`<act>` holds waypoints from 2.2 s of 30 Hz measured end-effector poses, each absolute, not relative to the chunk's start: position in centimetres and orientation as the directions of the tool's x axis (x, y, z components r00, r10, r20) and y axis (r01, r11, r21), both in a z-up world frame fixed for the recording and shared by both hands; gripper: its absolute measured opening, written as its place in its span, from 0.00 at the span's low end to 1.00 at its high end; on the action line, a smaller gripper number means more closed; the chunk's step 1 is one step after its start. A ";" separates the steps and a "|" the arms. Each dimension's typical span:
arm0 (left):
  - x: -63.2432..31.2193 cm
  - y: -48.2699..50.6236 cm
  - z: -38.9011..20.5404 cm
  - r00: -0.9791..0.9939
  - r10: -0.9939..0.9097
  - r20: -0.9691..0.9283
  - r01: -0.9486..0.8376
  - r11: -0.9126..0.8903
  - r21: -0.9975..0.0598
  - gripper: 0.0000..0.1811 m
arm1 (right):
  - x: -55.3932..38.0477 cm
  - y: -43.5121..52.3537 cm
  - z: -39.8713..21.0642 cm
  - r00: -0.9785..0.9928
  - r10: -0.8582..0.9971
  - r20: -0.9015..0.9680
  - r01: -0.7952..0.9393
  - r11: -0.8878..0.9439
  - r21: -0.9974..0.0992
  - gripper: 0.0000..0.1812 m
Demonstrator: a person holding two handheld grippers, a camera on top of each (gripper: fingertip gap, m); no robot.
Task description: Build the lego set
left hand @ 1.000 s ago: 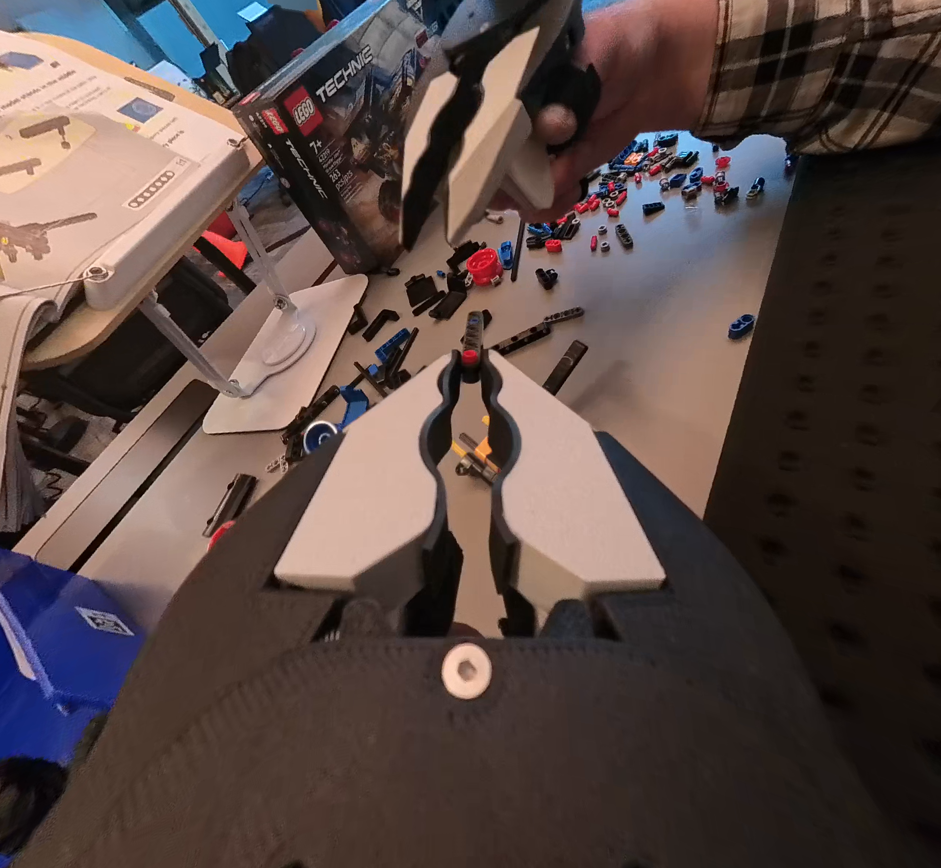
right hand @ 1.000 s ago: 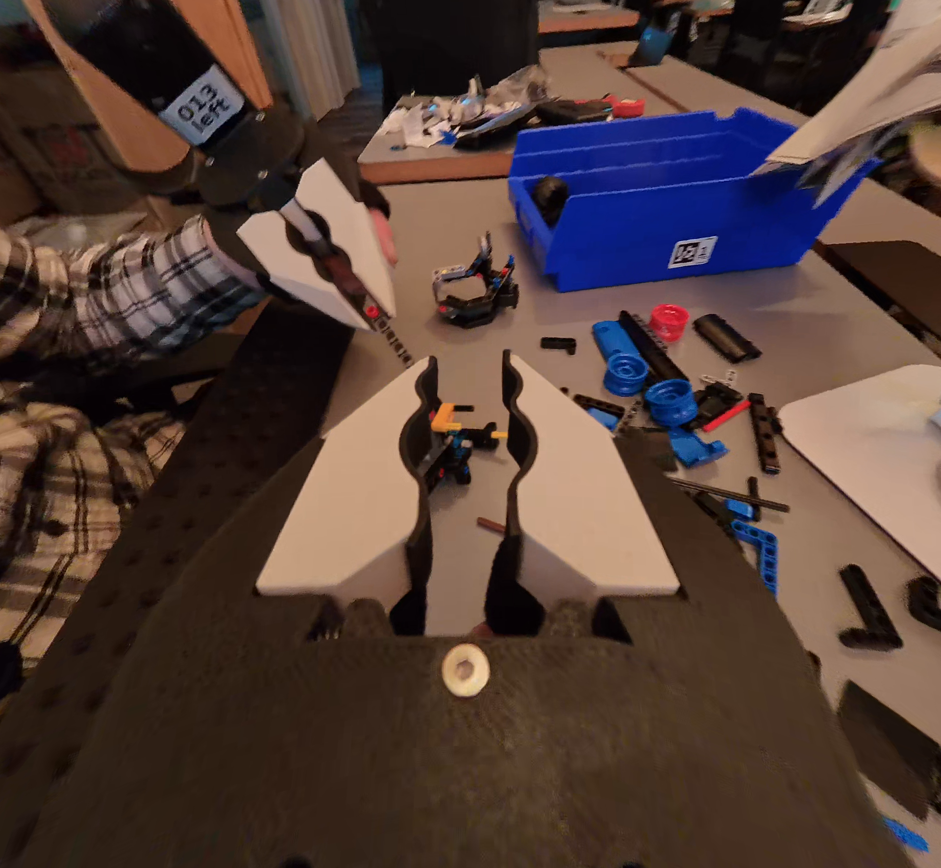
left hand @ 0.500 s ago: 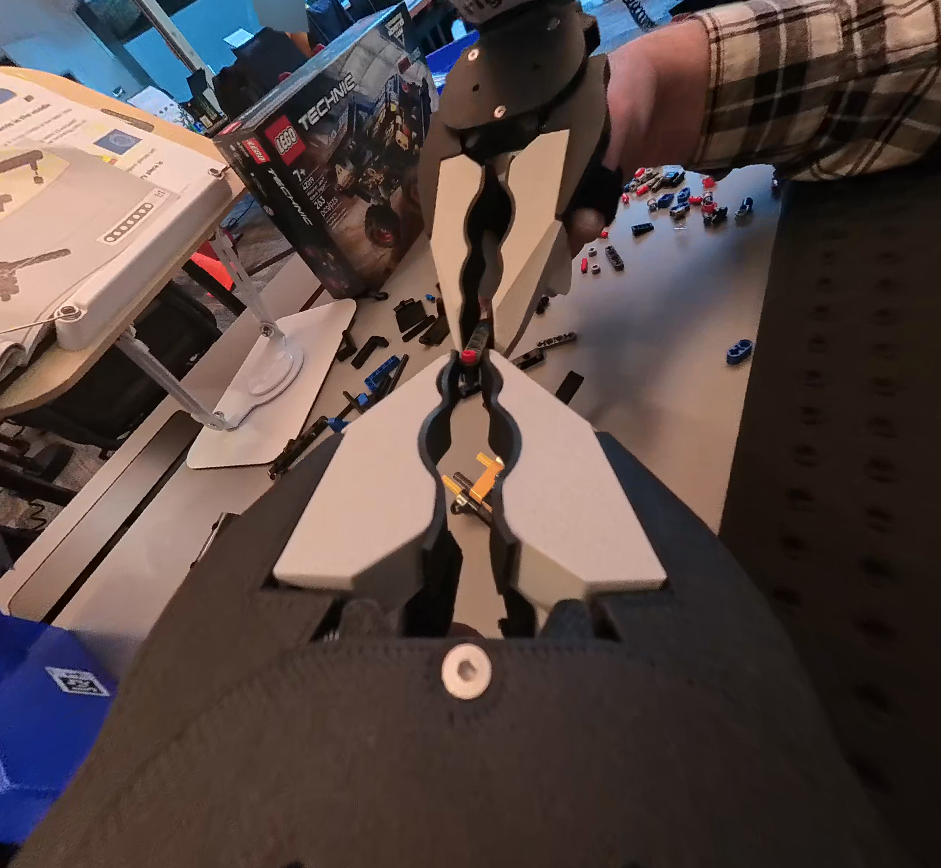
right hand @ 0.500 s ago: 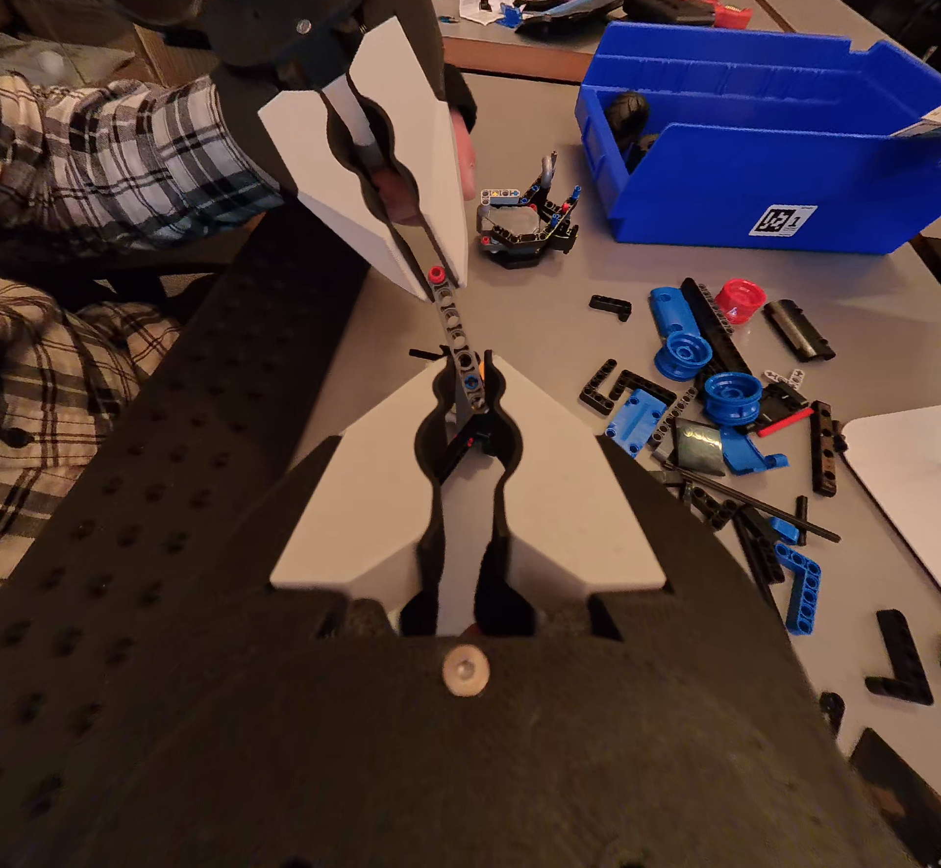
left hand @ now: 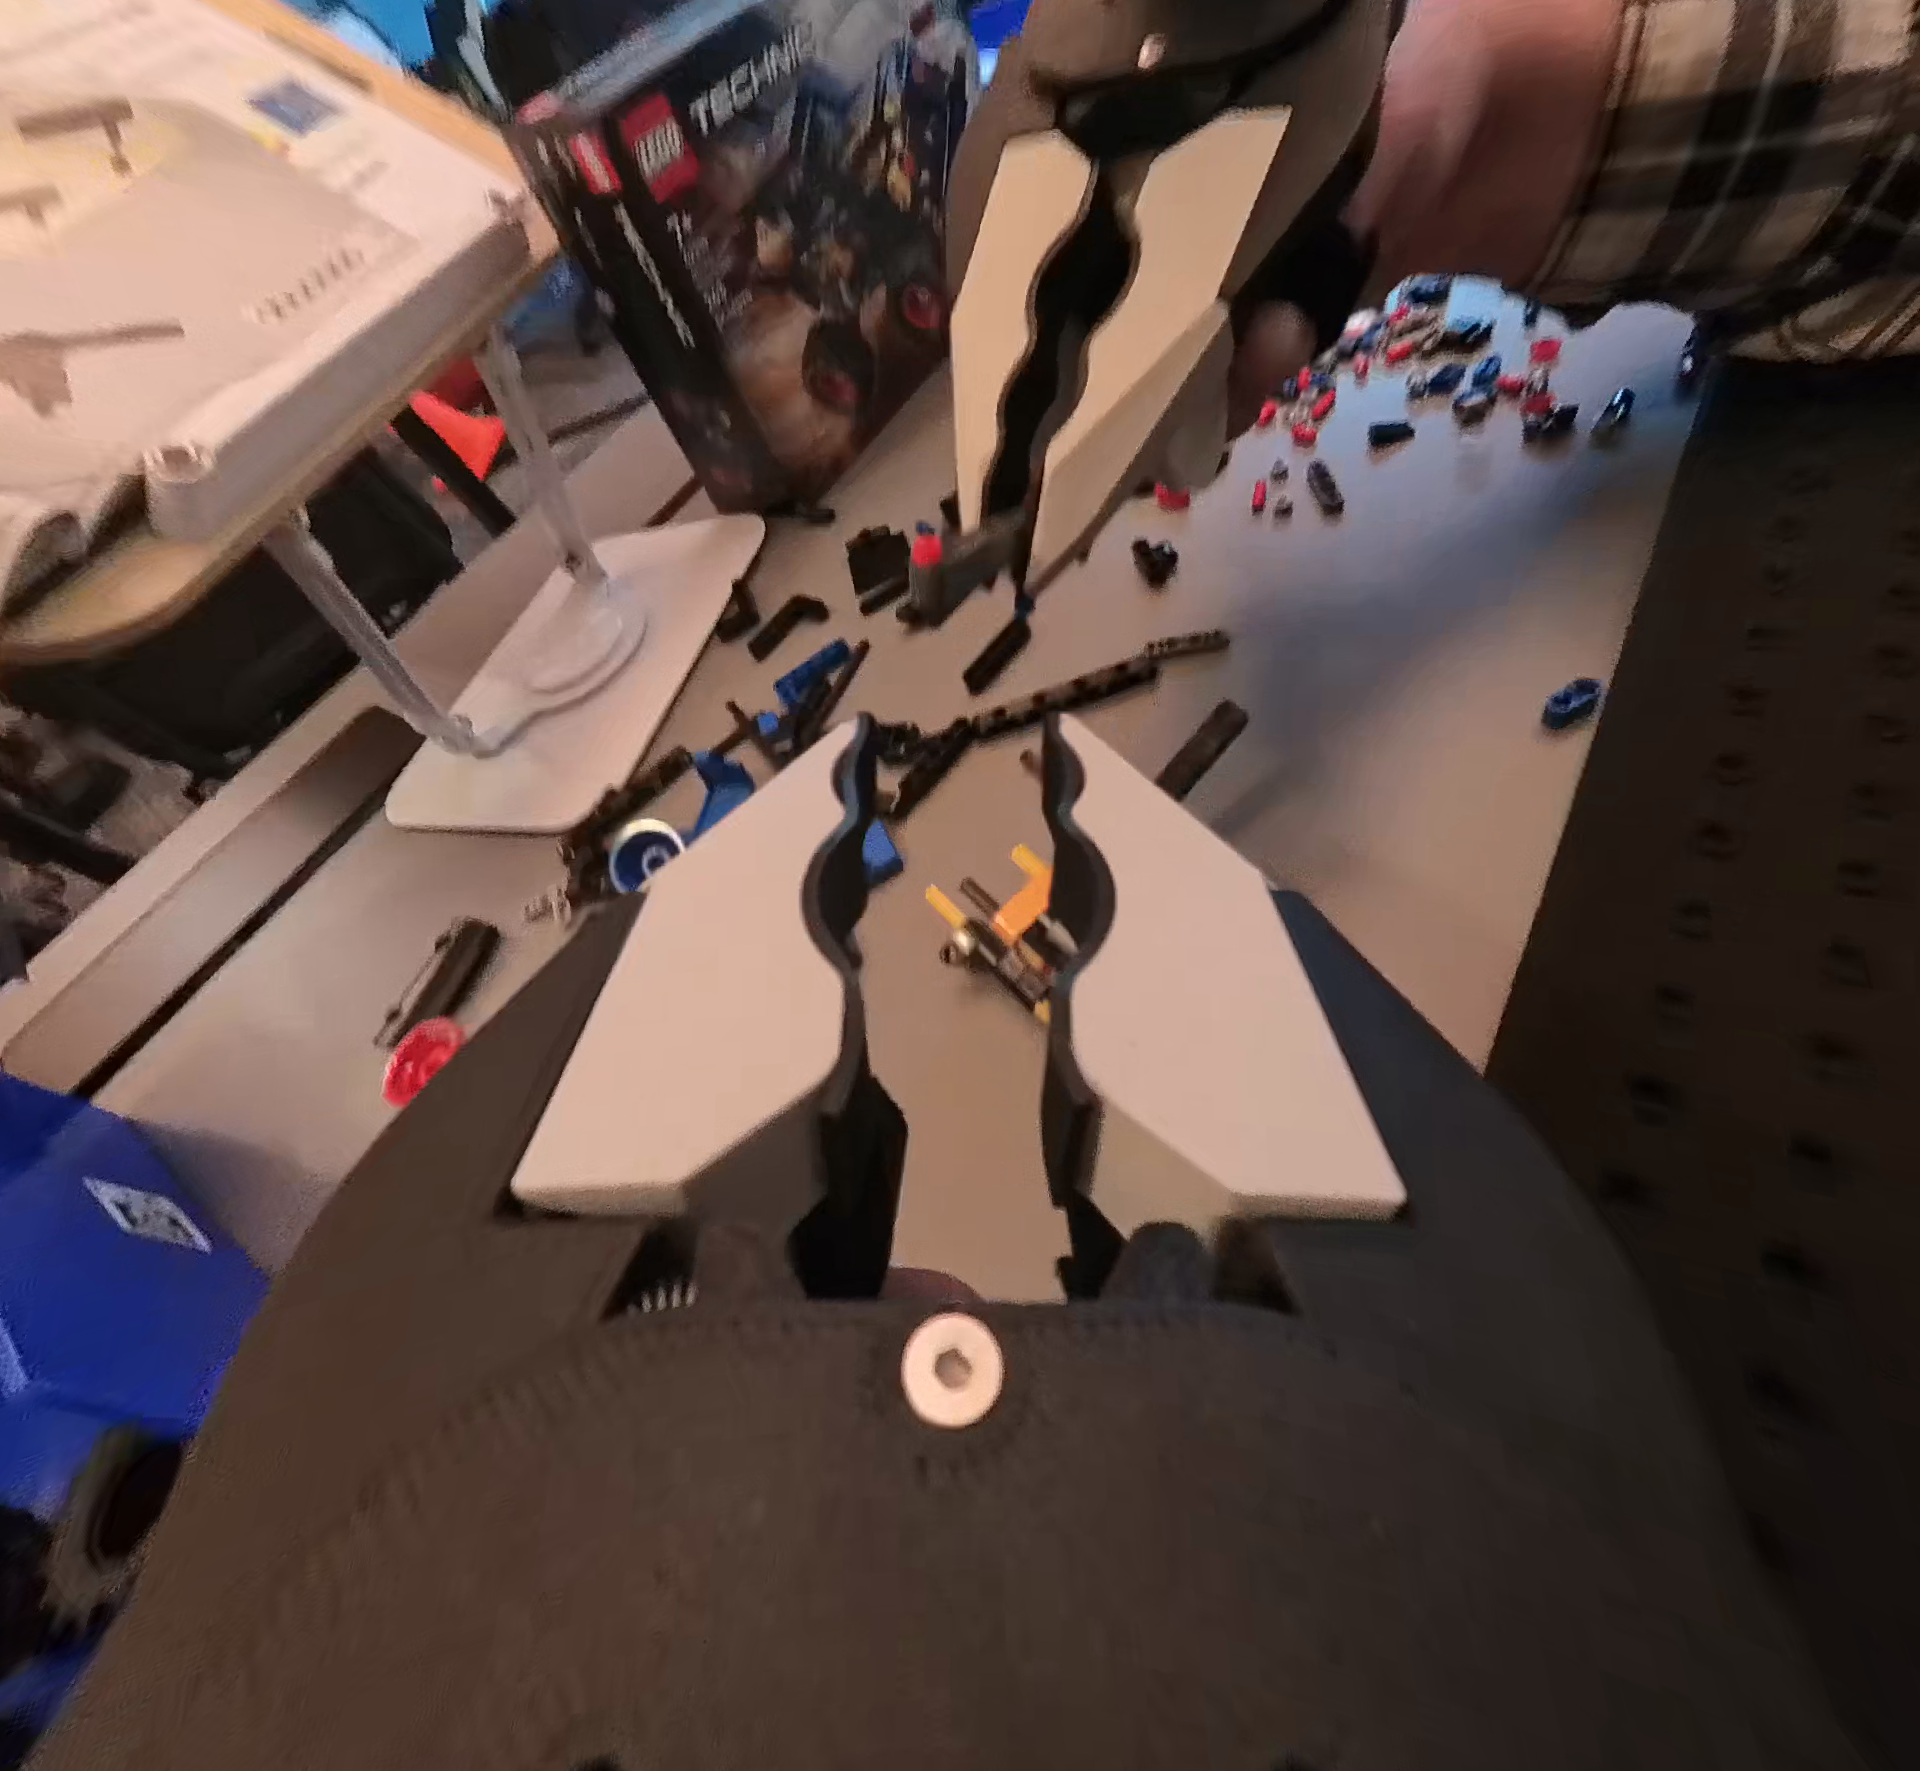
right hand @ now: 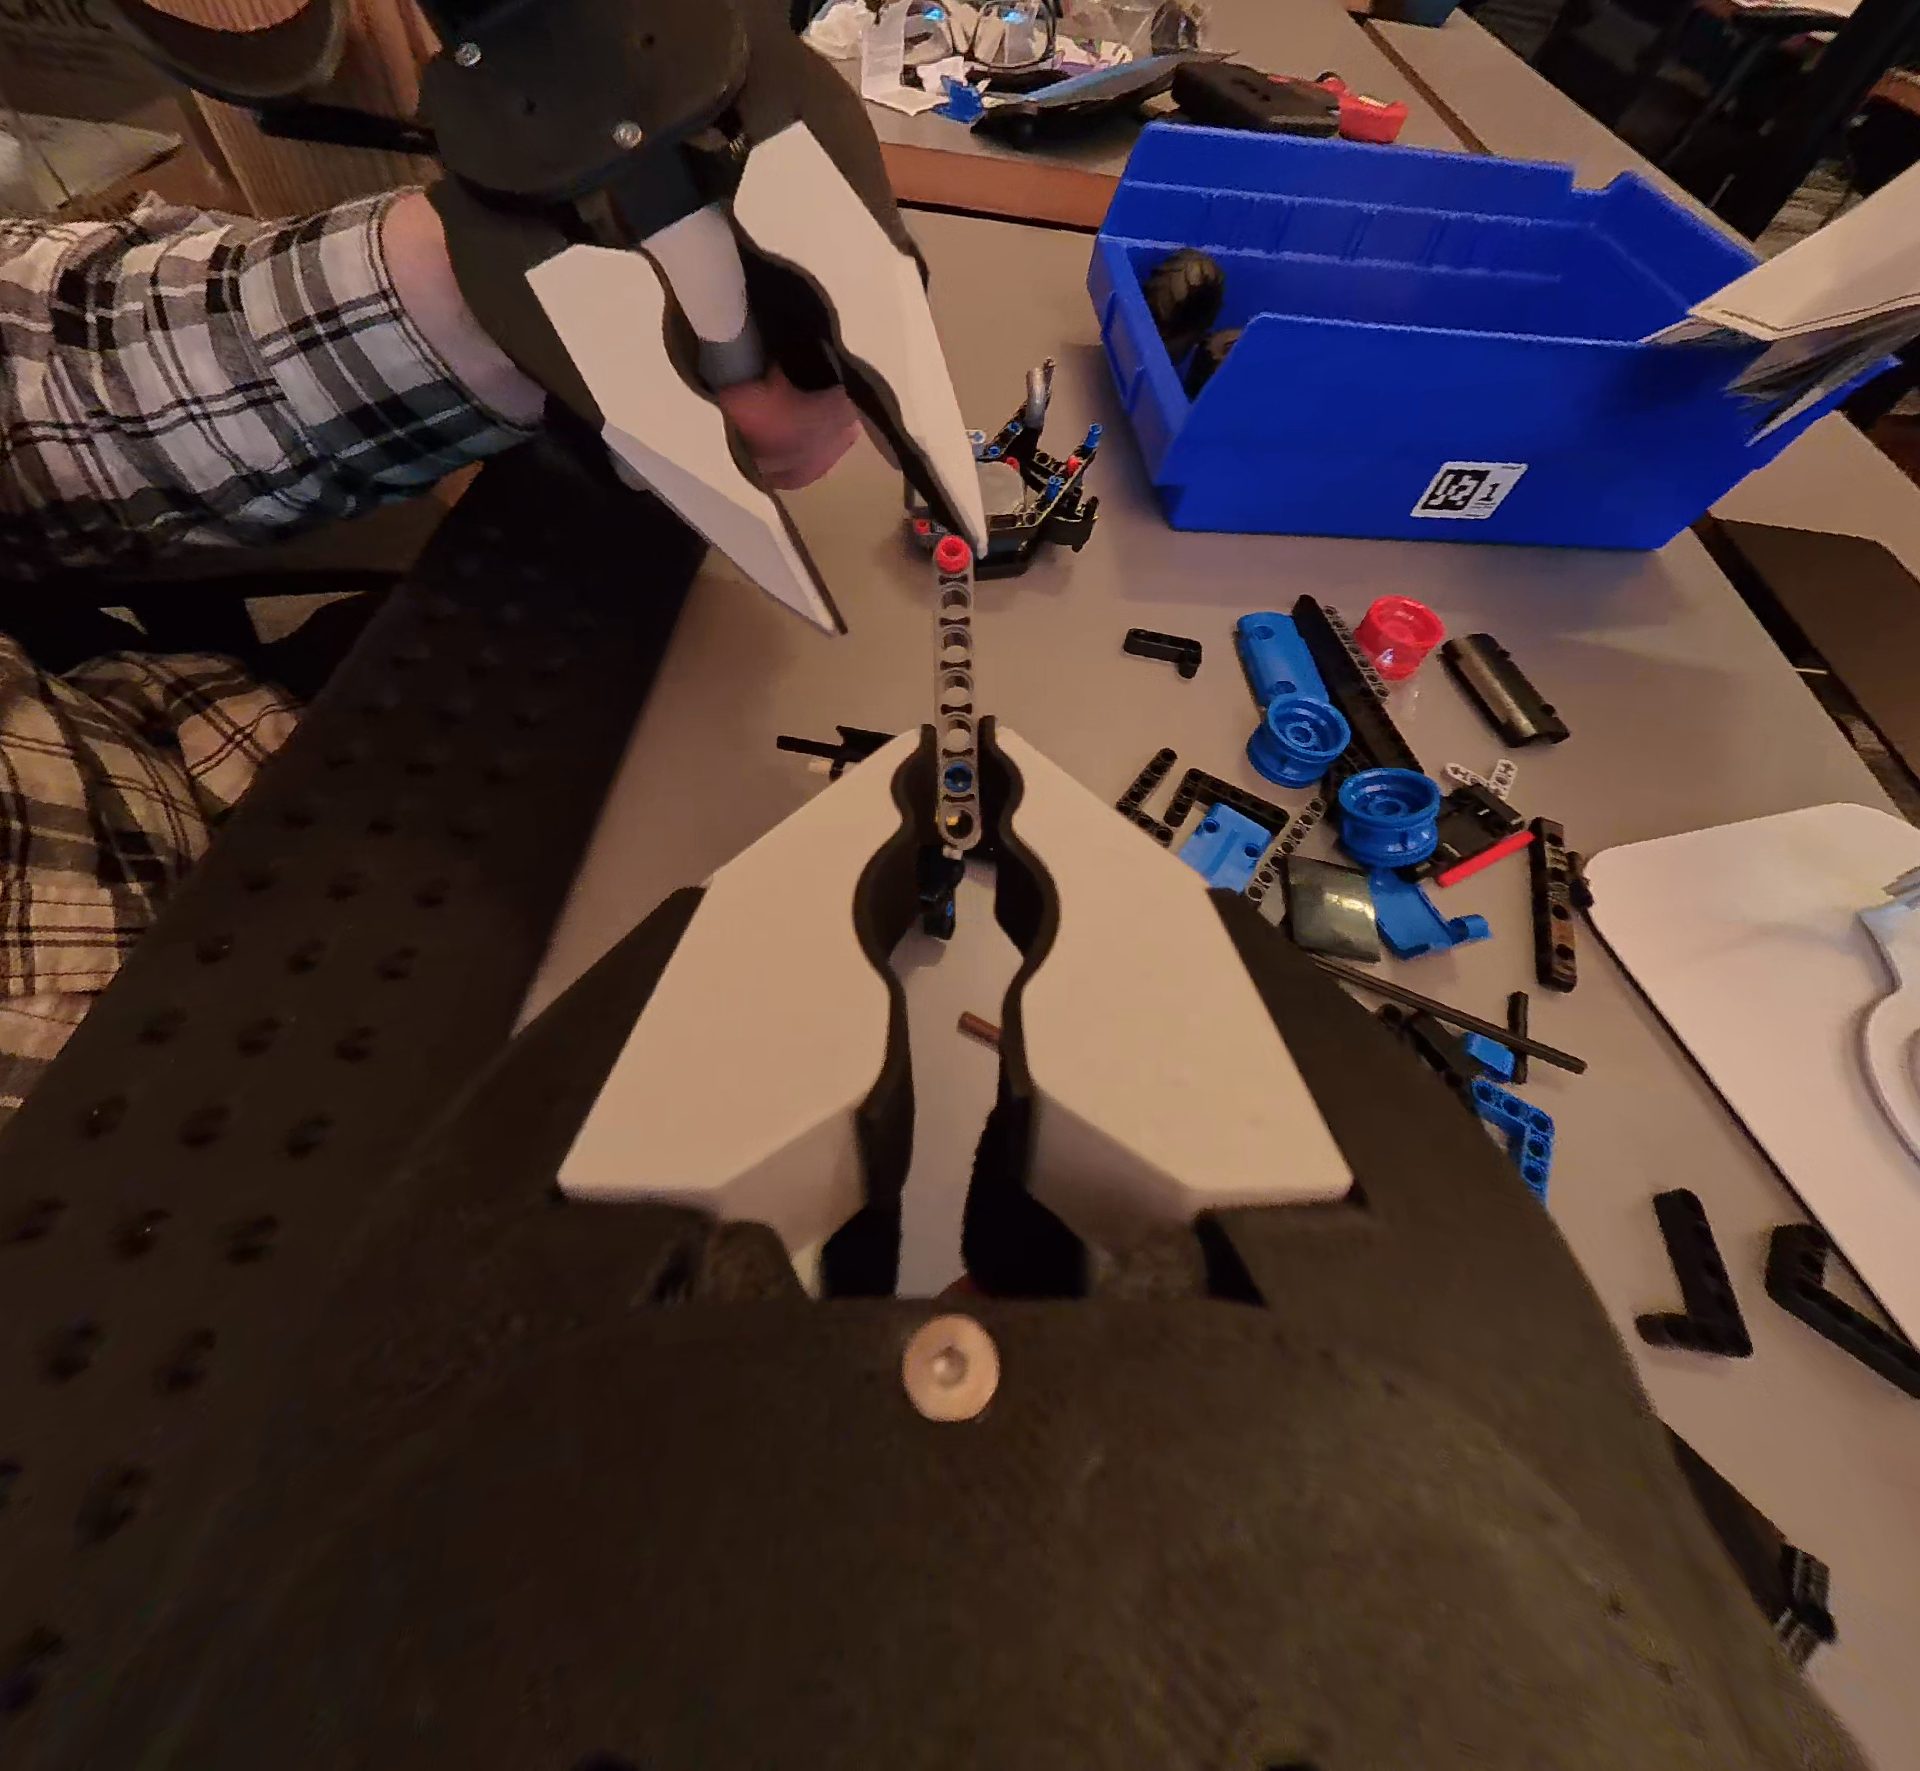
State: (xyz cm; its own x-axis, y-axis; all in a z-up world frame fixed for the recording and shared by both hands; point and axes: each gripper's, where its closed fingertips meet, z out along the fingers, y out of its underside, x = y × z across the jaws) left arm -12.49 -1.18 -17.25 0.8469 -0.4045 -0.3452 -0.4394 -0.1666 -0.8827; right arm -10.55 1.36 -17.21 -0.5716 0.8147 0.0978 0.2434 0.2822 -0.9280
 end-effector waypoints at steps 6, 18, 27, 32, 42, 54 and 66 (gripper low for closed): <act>-13.6 -2.0 -21.3 0.875 -0.419 -0.242 -0.408 -0.368 -0.836 0.23 | -10.7 2.2 -17.2 -0.545 0.833 0.091 0.255 0.268 -0.929 0.02; -14.1 -1.3 -25.0 0.865 -0.439 -0.242 -0.462 -0.511 -0.725 0.08 | -10.9 2.9 -16.9 -0.519 0.850 0.090 0.257 0.256 -0.932 0.02; -16.1 -0.8 -25.2 0.825 -0.429 -0.368 -0.556 -0.496 -0.667 0.07 | -10.9 4.0 -16.6 -0.481 0.872 0.084 0.263 0.236 -0.936 0.02; -16.5 -0.8 -25.2 0.816 -0.430 -0.387 -0.571 -0.494 -0.655 0.08 | -11.0 4.3 -16.9 -0.472 0.878 0.078 0.278 0.233 -0.932 0.02; -17.6 -0.7 -25.3 0.801 -0.438 -0.408 -0.594 -0.501 -0.629 0.07 | -11.2 4.4 -17.8 -0.469 0.880 0.074 0.314 0.244 -0.917 0.03; -17.7 -0.9 -25.4 0.753 -0.452 -0.478 -0.656 -0.459 -0.599 0.07 | -11.2 4.3 -18.5 -0.473 0.878 0.073 0.340 0.258 -0.904 0.02; -17.2 -1.5 -26.2 0.754 -0.465 -0.464 -0.655 -0.473 -0.589 0.12 | -11.3 4.0 -19.4 -0.482 0.872 0.079 0.363 0.281 -0.889 0.02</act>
